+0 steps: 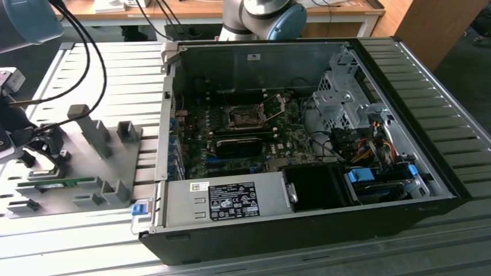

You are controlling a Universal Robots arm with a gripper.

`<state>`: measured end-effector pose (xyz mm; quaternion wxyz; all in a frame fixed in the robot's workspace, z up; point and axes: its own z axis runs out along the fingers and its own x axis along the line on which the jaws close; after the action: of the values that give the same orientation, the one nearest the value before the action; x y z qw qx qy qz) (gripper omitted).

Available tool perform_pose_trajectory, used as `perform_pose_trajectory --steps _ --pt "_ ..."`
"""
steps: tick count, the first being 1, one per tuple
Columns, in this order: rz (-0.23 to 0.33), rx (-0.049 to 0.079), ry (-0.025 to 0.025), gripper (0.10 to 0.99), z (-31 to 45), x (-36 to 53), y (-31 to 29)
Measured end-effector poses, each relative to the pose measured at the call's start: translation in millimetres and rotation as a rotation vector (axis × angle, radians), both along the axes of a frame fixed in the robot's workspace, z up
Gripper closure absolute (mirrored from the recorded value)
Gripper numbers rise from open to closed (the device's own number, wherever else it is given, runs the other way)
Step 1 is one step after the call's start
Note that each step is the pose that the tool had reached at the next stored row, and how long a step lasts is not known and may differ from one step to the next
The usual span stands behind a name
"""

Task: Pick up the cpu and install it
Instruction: 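Pick up the cpu and move it towards the insertion slot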

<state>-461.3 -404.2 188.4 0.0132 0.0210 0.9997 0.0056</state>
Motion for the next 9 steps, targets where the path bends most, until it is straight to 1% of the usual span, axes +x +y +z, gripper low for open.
perform_pose_trajectory --steps 3,9 --pt "0.000 0.000 -0.0001 0.545 5.2 0.0 0.0" --pt "0.000 0.000 0.0000 0.545 19.8 0.0 0.0"
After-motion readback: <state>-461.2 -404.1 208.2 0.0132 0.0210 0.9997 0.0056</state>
